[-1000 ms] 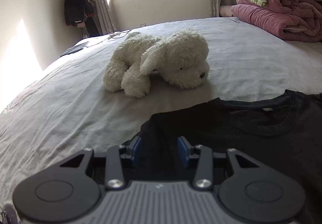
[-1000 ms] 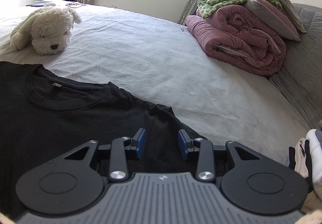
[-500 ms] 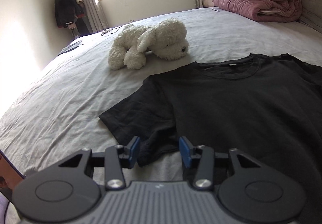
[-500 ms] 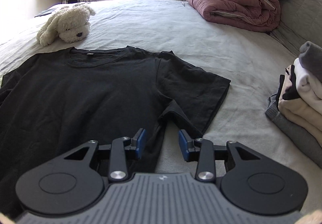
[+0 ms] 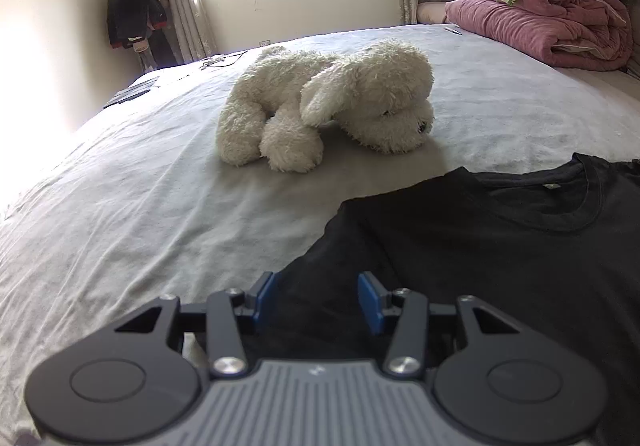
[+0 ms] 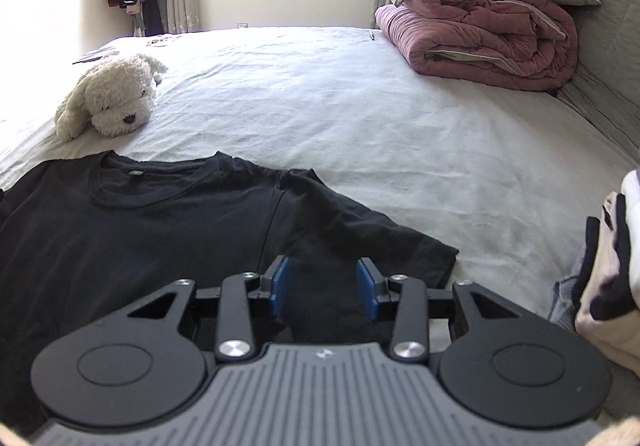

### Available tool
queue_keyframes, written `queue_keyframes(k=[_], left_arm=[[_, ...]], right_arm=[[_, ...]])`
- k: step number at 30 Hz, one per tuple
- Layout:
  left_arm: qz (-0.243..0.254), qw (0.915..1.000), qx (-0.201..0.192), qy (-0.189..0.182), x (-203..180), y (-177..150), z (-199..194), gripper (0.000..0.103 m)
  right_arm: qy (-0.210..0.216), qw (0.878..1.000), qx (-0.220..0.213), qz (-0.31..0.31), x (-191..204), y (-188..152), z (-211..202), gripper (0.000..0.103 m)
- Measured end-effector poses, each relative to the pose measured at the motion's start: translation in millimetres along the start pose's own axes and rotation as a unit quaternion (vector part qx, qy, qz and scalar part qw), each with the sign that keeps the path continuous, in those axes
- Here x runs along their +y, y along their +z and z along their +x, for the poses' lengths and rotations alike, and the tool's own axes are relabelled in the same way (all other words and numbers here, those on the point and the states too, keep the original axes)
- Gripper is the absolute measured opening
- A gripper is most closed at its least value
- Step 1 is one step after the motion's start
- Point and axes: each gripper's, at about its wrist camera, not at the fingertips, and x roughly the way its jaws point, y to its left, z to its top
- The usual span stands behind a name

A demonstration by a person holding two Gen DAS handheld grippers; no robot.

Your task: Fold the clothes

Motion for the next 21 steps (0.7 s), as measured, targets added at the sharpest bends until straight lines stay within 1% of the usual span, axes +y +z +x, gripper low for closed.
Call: queue_keyframes(k=[6,9,11,12,13,14,15,16,18,21], left_arm=[[-0.003,0.9999,0.003,-0.012,-4,19,57,0.046],[-0.048,0.9981,0.004,-0.038,4,27,72,0.045],[-0.087,0.9941,0.010,-0.064,10,30,79,0.032],[-0.101,0.9920,0.009,-0.076,11,29,79,0.018],[-0.114,0.9895,0.009,-0.088,12,27,79,0.007],[-0.123,0.9878,0.004,-0.096,10,25,77,0.003],[-0.123,0.9883,-0.005,-0.090,7,23,75,0.003],[-0.123,0.9889,-0.013,-0.083,4,20,72,0.002],[-0.117,0.9904,-0.030,-0.067,-2,20,67,0.002],[-0.118,0.9894,-0.067,-0.052,-3,27,56,0.001]], right_arm=[[0.009,1.000,0.002,0.015,-3,28,63,0.041],[0.008,1.000,0.006,0.007,-1,34,86,0.041],[0.006,1.000,0.006,0.000,1,36,96,0.041],[0.005,1.000,0.006,-0.004,1,37,102,0.041],[0.010,1.000,0.001,-0.004,3,35,102,0.037],[0.016,1.000,-0.005,-0.004,4,33,102,0.021],[0.022,1.000,-0.010,-0.004,5,30,102,0.015],[0.013,1.000,-0.015,-0.013,9,29,100,0.013],[-0.010,0.999,-0.027,-0.032,16,28,96,0.005],[-0.043,0.996,-0.057,-0.050,20,35,88,0.004]])
